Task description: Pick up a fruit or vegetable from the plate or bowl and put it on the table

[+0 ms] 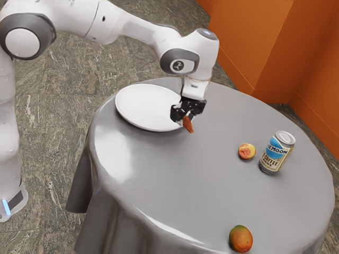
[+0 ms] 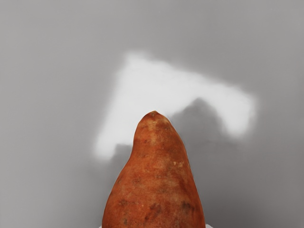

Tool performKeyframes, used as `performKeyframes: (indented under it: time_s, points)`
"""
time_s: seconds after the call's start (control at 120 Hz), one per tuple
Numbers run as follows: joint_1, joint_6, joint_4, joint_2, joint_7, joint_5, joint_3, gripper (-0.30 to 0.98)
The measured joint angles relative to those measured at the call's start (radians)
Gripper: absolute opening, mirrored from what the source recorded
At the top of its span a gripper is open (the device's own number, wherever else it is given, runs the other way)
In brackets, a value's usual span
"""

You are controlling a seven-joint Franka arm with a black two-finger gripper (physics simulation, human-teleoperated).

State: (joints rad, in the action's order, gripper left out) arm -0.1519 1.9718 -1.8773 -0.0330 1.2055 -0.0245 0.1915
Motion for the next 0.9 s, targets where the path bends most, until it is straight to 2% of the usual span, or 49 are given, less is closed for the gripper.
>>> performKeyframes:
  time_s: [0.083, 0.233, 0.667, 0.775, 0.9]
  points:
    - [0.016, -0.001, 0.007, -0.002, 0.000, -0.001, 0.013, 0.16]
    - [-0.020, -0.003, 0.011, -0.005, -0.001, -0.002, 0.050, 0.16]
    - [-0.032, -0.005, 0.024, -0.008, -0.002, -0.006, 0.083, 0.17]
    - [-0.017, -0.007, 0.024, -0.009, -0.001, -0.006, 0.088, 0.43]
    - [-0.013, -0.003, 0.024, -0.006, -0.004, -0.003, 0.093, 0.58]
